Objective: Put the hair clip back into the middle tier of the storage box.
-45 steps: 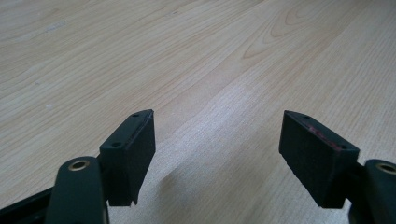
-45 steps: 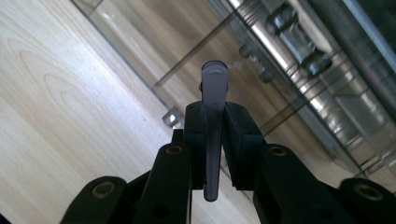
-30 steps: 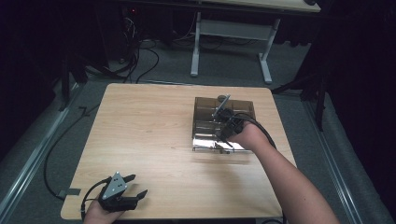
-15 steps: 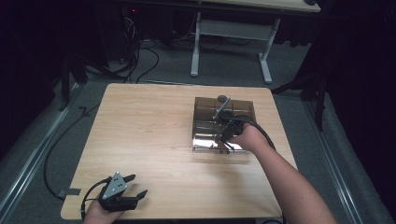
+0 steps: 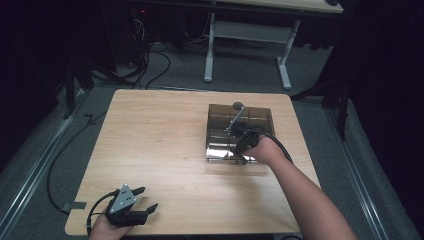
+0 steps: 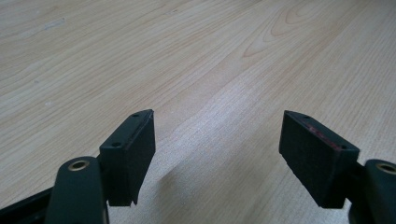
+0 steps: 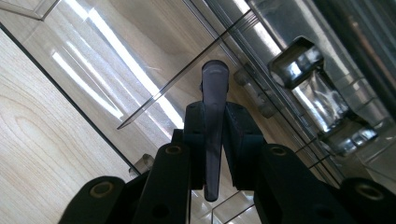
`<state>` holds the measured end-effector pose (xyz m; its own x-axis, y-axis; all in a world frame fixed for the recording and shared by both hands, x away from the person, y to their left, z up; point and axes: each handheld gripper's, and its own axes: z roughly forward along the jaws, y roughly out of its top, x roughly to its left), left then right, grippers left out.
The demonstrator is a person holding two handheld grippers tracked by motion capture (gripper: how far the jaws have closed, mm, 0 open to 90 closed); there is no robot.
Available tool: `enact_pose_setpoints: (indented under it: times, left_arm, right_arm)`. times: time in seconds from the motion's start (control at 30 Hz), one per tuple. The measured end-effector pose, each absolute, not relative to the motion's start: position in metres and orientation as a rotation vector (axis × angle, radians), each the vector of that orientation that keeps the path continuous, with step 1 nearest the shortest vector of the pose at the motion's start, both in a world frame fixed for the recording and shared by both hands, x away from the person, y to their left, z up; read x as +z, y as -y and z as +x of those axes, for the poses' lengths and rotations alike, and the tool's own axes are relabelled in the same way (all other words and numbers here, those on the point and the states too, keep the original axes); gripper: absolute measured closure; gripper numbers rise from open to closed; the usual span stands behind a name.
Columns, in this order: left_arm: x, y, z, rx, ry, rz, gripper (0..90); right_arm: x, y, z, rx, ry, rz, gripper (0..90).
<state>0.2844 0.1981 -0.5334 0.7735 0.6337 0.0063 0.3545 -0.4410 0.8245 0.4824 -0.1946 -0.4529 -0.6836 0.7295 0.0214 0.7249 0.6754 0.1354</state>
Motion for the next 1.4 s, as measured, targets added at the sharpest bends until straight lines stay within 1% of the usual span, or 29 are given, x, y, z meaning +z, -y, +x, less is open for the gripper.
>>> enact_pose_setpoints:
  times: [0.17, 0.37, 0.63, 1.03, 1.4]
  left_arm:
    - [-0.533, -0.198, 0.284, 0.396, -0.736, 2.074, 27.5]
    - [-0.534, -0.198, 0.284, 0.401, -0.736, 2.073, 27.5]
    - [-0.534, -0.197, 0.284, 0.402, -0.736, 2.072, 27.6]
    - [-0.534, -0.197, 0.285, 0.404, -0.737, 2.073, 27.6]
    - [-0.534, -0.198, 0.285, 0.404, -0.734, 2.072, 27.6]
  right_arm:
    - [-0.449, 0.195, 0.482, 0.222, -2.833, 1.245, 76.2]
    - [-0.436, 0.196, 0.480, 0.243, -2.821, 1.238, 74.3]
    - [-0.425, 0.199, 0.477, 0.268, -2.816, 1.218, 73.6]
    - [-0.420, 0.208, 0.457, 0.254, -2.793, 1.302, 75.2]
    - [-0.418, 0.221, 0.437, 0.287, -2.782, 1.289, 76.2]
